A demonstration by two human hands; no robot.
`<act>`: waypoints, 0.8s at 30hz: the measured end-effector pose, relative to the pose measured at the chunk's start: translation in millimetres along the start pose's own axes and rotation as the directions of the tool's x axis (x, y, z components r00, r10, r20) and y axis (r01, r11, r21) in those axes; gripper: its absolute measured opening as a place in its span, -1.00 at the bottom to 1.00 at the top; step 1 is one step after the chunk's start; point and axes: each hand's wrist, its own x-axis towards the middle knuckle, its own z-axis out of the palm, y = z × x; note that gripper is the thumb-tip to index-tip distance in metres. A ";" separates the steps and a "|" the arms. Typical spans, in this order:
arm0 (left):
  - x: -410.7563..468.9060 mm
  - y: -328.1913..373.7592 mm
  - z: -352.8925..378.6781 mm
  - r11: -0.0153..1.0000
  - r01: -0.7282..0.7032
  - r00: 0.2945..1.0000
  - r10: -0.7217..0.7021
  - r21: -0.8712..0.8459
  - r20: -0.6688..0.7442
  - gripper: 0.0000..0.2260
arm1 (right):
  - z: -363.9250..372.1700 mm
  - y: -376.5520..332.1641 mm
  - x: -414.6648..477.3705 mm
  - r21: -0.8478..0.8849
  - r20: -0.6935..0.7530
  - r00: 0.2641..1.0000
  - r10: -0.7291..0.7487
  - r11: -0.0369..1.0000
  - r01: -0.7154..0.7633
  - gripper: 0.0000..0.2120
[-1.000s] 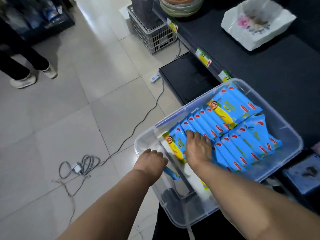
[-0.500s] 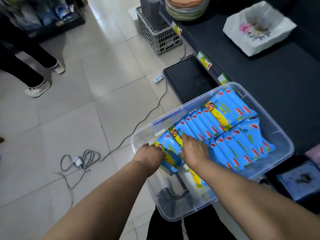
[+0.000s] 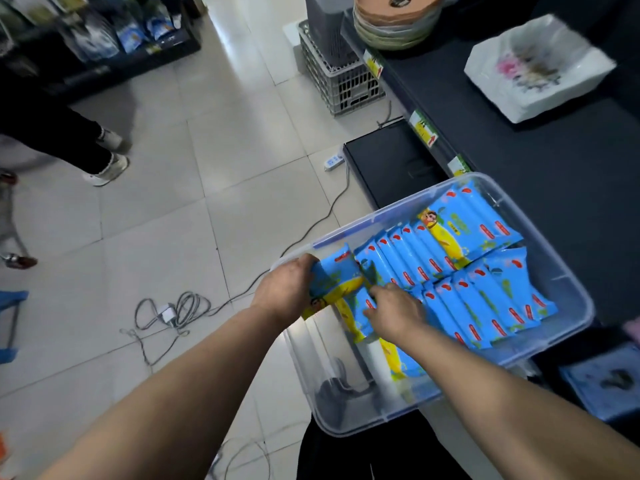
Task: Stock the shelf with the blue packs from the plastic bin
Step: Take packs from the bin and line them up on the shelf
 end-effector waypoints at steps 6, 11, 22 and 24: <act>-2.4 16.2 4.2 0.884 0.205 0.973 -0.229 -0.421 -0.008 -0.78 | -26.9 26.5 -17.2 0.142 -0.109 0.990 0.092 0.987 -0.076 -0.71; -5.3 16.2 0.5 0.928 0.153 0.988 -0.141 -0.340 0.058 -0.73 | -40.0 39.2 -46.7 0.277 -0.214 0.968 0.131 0.958 -0.068 -0.73; -15.0 42.4 -40.4 0.930 -0.271 0.962 0.271 -0.247 -0.036 -0.71 | -42.5 21.6 -153.5 0.481 -0.667 0.640 0.382 0.877 -0.022 -0.72; -23.2 58.5 -47.3 0.888 -0.382 0.923 0.380 -0.257 -0.061 -0.71 | -42.0 20.6 -183.0 0.490 -0.724 0.539 0.430 0.871 -0.035 -0.73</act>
